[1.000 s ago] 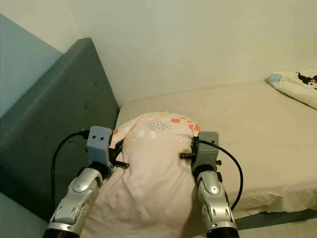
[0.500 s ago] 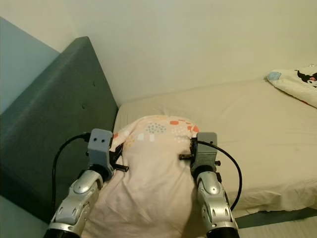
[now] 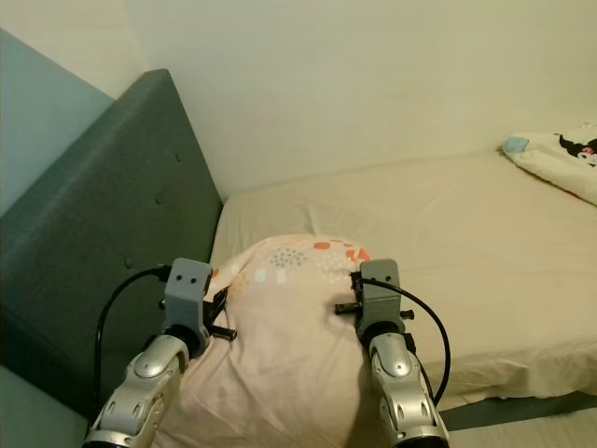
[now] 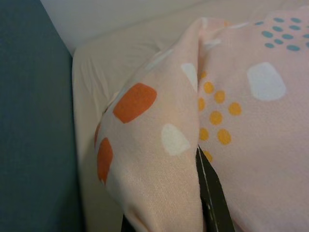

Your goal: Clean up the room

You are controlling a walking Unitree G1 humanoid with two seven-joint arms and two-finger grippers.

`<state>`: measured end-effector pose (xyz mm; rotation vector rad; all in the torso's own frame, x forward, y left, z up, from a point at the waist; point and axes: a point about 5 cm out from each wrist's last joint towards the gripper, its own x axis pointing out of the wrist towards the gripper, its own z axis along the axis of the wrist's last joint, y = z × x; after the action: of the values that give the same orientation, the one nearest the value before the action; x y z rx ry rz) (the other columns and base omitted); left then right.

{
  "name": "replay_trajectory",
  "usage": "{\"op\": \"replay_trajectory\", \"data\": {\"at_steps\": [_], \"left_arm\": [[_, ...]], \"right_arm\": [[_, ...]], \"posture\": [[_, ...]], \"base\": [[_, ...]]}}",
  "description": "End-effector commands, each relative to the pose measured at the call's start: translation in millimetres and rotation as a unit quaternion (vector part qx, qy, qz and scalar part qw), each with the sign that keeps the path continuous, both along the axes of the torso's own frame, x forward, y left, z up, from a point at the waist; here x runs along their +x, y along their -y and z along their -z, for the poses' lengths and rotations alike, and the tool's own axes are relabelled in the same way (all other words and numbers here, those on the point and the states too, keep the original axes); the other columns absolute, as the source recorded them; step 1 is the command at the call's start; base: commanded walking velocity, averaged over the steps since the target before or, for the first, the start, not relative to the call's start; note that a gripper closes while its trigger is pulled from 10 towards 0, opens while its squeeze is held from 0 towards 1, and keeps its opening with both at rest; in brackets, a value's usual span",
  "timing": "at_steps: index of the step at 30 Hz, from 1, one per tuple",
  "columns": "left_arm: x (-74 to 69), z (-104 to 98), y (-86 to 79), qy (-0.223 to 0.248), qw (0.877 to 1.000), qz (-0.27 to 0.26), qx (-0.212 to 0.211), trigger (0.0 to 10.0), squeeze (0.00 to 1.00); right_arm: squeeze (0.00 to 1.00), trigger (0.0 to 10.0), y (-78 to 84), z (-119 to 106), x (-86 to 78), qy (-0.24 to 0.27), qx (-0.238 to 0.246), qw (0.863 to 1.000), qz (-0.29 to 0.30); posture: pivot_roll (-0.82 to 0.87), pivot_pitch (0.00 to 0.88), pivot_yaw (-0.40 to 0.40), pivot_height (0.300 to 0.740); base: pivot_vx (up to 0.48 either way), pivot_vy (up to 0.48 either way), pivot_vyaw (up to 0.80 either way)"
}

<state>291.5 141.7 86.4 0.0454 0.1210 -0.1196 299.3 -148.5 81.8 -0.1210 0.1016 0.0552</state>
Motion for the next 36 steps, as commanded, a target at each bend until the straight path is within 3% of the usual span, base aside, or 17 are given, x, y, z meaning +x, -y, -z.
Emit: {"op": "replay_trajectory", "data": {"at_steps": [1, 7, 19, 28, 36], "left_arm": [[-2.4, 1, -13.1, 0.009, 0.999, -0.045, 0.006, 10.0, 0.00], [-8.4, 5, -6.4, 0.011, 0.999, -0.051, 0.000, 10.0, 0.00], [-10.7, 2, -9.3, 0.023, 0.998, -0.063, -0.003, 10.0, 0.00], [-9.5, -1, -2.2, 0.027, 0.999, -0.037, 0.006, 10.0, 0.00], [-8.0, 2, -4.1, 0.009, 0.999, -0.039, 0.001, 10.0, 0.00]], "right_arm": [[0.00, 10.0, 6.1, -13, 6.2, 0.027, -0.010, 1.000, 0.005], [0.00, 10.0, 6.0, -16, 11.1, 0.028, -0.019, 0.999, -0.012], [0.00, 10.0, 3.0, -18, 13.9, 0.033, -0.022, 0.999, -0.023], [0.00, 10.0, 0.3, -13, 7.0, 0.028, -0.017, 0.999, -0.015], [0.00, 10.0, 3.4, -10, 4.8, 0.023, -0.015, 1.000, -0.004]], "posture": [[-0.10, 0.043, -0.002, 0.740], [-0.10, 0.046, -0.027, 0.740], [-0.08, 0.054, -0.040, 0.740], [-0.08, 0.062, 0.002, 0.740], [-0.09, 0.063, 0.019, 0.740]], "base": [[0.000, 0.000, 0.00], [0.000, 0.000, 0.00], [0.000, 0.000, 0.00], [0.000, -0.322, 0.00], [0.000, 0.000, 0.00]]}}
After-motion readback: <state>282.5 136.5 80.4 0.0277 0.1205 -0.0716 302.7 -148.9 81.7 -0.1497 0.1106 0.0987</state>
